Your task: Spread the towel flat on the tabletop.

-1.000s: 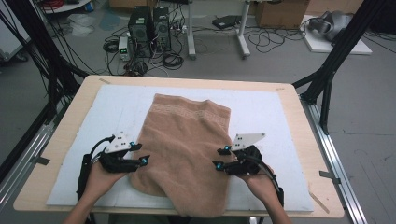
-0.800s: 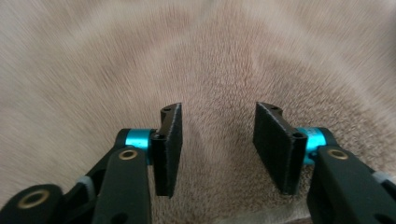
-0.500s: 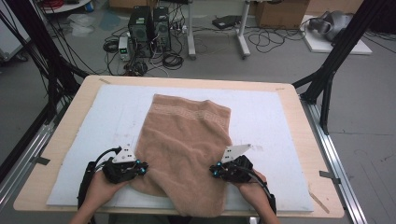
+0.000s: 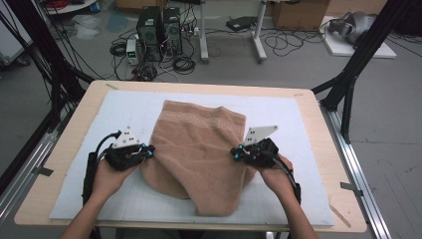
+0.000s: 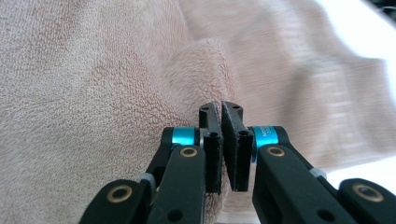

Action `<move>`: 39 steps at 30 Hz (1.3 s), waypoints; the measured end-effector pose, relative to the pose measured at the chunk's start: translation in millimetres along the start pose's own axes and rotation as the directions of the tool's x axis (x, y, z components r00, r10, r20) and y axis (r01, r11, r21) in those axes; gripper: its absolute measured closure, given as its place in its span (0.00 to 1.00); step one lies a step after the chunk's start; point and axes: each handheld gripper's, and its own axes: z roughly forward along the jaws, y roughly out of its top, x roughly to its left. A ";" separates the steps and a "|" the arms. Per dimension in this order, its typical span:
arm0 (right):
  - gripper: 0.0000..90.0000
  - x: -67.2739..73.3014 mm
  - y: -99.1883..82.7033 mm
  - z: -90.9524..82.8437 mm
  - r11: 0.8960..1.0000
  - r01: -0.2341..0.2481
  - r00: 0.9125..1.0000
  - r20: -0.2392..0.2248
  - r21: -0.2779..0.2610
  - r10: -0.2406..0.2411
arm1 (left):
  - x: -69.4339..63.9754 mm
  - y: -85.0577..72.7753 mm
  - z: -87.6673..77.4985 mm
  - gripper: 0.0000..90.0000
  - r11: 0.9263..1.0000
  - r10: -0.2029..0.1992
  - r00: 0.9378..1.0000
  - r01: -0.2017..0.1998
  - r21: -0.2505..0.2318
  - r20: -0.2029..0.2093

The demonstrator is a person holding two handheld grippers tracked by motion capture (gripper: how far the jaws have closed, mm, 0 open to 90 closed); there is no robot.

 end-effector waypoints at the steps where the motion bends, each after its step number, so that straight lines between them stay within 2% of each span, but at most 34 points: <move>1: 0.97 -10.8 2.8 0.3 1.000 -0.010 1.000 0.023 -0.003 0.010 | 5.8 4.5 5.1 0.95 1.000 -0.021 1.000 0.021 -0.006 -0.005; 2: 0.97 -19.9 3.6 1.4 0.999 -0.037 0.999 0.035 -0.004 0.037 | 11.0 8.4 10.7 0.95 0.999 -0.050 0.999 0.050 -0.012 0.000; 3: 0.97 -29.1 2.4 4.2 0.998 -0.059 0.997 0.042 -0.012 0.059 | 14.5 11.9 17.0 0.95 0.998 -0.055 0.998 0.055 -0.010 -0.010; 5: 0.97 -45.3 -4.6 15.5 0.993 -0.118 0.992 0.052 0.010 0.117 | 19.0 15.9 30.9 0.95 0.996 -0.090 0.996 0.090 0.001 -0.004; 7: 0.96 -56.1 -14.3 31.3 0.985 -0.164 0.985 0.056 0.055 0.161 | 20.5 16.7 41.7 0.90 0.995 -0.090 0.996 0.090 0.044 -0.004; 10: 0.89 -59.1 -20.5 40.4 0.977 -0.201 0.979 0.040 0.073 0.198 | 22.3 13.5 41.8 0.78 0.993 -0.099 0.995 0.098 0.062 0.005; 13: 0.78 -55.1 -19.0 33.2 0.978 -0.206 0.978 0.033 0.025 0.205 | 22.3 11.8 29.1 0.71 0.995 -0.094 0.996 0.094 0.039 0.006; 15: 0.76 -48.7 -15.0 22.5 0.981 -0.196 0.980 0.030 -0.006 0.196 | 20.2 11.2 18.1 0.68 0.996 -0.088 0.996 0.087 0.019 0.010; 18: 0.71 -32.7 -8.4 3.8 0.986 -0.159 0.987 0.028 -0.047 0.160 | 10.6 7.8 3.9 0.63 0.998 -0.056 0.998 0.056 0.008 0.012; 20: 0.69 -18.9 -7.3 -6.6 0.990 -0.123 0.992 0.019 -0.071 0.124 | -0.4 2.6 -3.9 0.59 0.999 -0.041 0.999 0.041 -0.007 0.019; 22: 0.68 -3.8 -9.1 -11.8 0.994 -0.087 0.996 0.009 -0.071 0.088 | -12.9 -4.5 -9.5 0.59 0.999 -0.024 0.999 0.026 -0.029 0.038; 24: 0.67 11.7 -13.6 -13.0 0.994 -0.084 0.996 -0.013 -0.077 0.083 | -26.1 -12.2 -11.6 0.58 1.000 -0.005 0.998 0.007 -0.027 0.062; 26: 0.64 28.1 -19.8 -9.2 0.996 -0.059 0.998 -0.039 -0.060 0.057 | -37.6 -21.1 -10.1 0.58 1.000 -0.001 0.996 0.002 -0.017 0.094; 28: 0.61 38.7 -25.2 -4.6 0.998 -0.044 0.998 -0.051 -0.045 0.041 | -47.8 -30.4 -7.5 0.58 1.000 -0.005 0.992 0.006 -0.009 0.123; 29: 0.59 43.8 -28.7 -1.4 0.998 -0.046 0.997 -0.060 -0.041 0.044 | -52.0 -33.3 -5.6 0.58 1.000 0.006 0.991 -0.008 0.016 0.131; 31: 0.56 51.1 -35.9 6.3 0.999 -0.048 0.996 -0.071 -0.019 0.046 | -59.9 -39.1 -1.8 0.58 0.999 0.012 0.989 -0.017 0.032 0.149; 33: 0.56 55.5 -42.3 15.2 0.999 -0.052 0.995 -0.090 -0.001 0.052 | -67.6 -42.3 3.4 0.58 0.998 0.013 0.983 -0.024 0.058 0.185; 34: 0.57 56.9 -44.6 20.0 0.998 -0.057 0.994 -0.092 0.011 0.057 | -73.3 -42.9 7.6 0.58 0.996 0.031 0.980 -0.047 0.082 0.195; 36: 0.61 57.6 -47.3 29.4 0.998 -0.055 0.994 -0.097 0.030 0.058 | -80.4 -43.0 14.6 0.59 0.992 0.049 0.977 -0.072 0.101 0.210; 37: 0.67 58.5 -47.6 33.9 0.997 -0.062 0.993 -0.098 0.038 0.065 | -83.6 -42.8 18.2 0.60 0.990 0.064 0.975 -0.089 0.109 0.211; 38: 0.73 58.3 -47.7 38.3 0.998 -0.050 0.993 -0.109 0.050 0.055 | -86.2 -43.0 21.3 0.65 0.987 0.082 0.975 -0.108 0.116 0.206; 39: 0.77 58.9 -47.5 42.4 0.998 -0.037 0.993 -0.112 0.054 0.043 | -86.7 -42.8 22.5 0.69 0.988 0.087 0.973 -0.112 0.105 0.212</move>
